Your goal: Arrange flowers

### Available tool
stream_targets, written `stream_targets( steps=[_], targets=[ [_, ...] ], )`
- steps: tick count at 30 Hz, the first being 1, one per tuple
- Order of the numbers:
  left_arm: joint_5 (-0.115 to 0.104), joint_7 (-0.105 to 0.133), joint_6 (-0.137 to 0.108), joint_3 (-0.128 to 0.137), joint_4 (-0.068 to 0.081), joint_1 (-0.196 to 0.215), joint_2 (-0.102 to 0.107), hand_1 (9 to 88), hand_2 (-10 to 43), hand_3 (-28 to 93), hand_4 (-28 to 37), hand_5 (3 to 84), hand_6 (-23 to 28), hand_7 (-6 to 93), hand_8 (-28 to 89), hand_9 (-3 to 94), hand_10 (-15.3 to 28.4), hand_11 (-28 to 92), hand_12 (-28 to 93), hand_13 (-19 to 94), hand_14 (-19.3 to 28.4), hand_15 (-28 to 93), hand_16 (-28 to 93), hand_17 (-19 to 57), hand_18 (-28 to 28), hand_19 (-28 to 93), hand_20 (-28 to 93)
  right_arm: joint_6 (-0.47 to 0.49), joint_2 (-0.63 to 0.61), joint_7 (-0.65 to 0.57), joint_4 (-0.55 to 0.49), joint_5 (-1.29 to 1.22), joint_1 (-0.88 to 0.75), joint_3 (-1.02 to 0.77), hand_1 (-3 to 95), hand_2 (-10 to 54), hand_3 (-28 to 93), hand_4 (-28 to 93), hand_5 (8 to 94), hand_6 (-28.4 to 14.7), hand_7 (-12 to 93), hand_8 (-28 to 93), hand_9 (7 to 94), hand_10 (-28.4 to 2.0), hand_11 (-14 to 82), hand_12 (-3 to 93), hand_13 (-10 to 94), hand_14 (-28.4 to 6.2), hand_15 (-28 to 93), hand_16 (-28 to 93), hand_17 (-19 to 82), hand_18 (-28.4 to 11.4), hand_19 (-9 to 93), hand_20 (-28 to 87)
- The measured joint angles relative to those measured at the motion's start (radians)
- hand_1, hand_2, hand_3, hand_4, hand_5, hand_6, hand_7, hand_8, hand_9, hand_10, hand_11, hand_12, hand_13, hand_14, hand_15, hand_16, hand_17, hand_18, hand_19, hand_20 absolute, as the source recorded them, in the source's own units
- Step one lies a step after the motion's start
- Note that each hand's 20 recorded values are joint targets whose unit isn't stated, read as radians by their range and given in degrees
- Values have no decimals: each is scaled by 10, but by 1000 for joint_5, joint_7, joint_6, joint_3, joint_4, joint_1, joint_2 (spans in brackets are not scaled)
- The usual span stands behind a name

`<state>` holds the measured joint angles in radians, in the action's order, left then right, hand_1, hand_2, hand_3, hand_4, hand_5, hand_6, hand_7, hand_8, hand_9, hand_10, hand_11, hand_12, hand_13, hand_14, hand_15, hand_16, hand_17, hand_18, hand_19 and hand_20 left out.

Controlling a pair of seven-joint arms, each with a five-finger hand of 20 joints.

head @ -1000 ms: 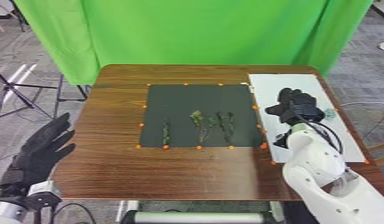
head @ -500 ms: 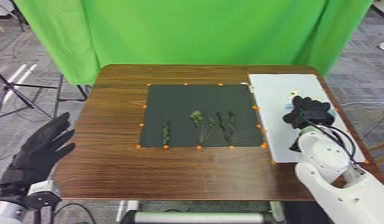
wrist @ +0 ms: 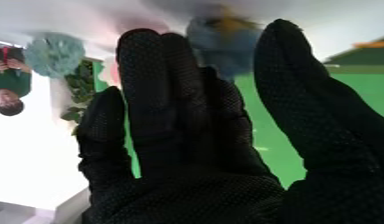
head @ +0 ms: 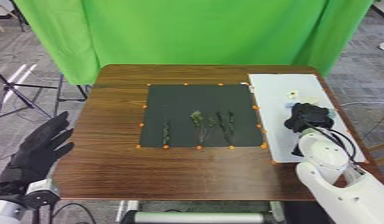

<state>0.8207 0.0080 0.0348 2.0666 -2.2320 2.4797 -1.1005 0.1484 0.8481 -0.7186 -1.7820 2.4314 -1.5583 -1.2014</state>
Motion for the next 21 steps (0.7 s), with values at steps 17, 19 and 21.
stream_targets(
  steps=[17,19,21],
  targets=[
    [-1,5,-2,42,-4,-3,11,248,-39,688,-263,210,4,176,-94,153,78,81,224,109,106,118,98,-122,167,325,105,-242,-2,85,-1,38,-15,32,465,-93,835,-271,699,10,503,18,829,-68,242,515,743,-57,650,306,294,-216,854,557],
    [-2,7,-2,49,-6,-2,14,248,-39,688,-263,210,3,175,-93,153,78,82,224,109,106,119,97,-122,167,325,104,-260,-7,97,-25,35,-1,51,458,-94,840,-259,698,9,503,23,830,-68,239,518,743,-57,651,307,294,-215,854,558],
    [-3,9,-2,53,-6,-1,18,247,-38,688,-263,210,3,175,-93,154,78,82,223,109,106,120,96,-122,167,324,104,-277,-12,111,-47,32,23,80,453,-94,842,-244,698,8,503,25,831,-68,236,520,743,-57,652,308,295,-216,856,559]
  ],
)
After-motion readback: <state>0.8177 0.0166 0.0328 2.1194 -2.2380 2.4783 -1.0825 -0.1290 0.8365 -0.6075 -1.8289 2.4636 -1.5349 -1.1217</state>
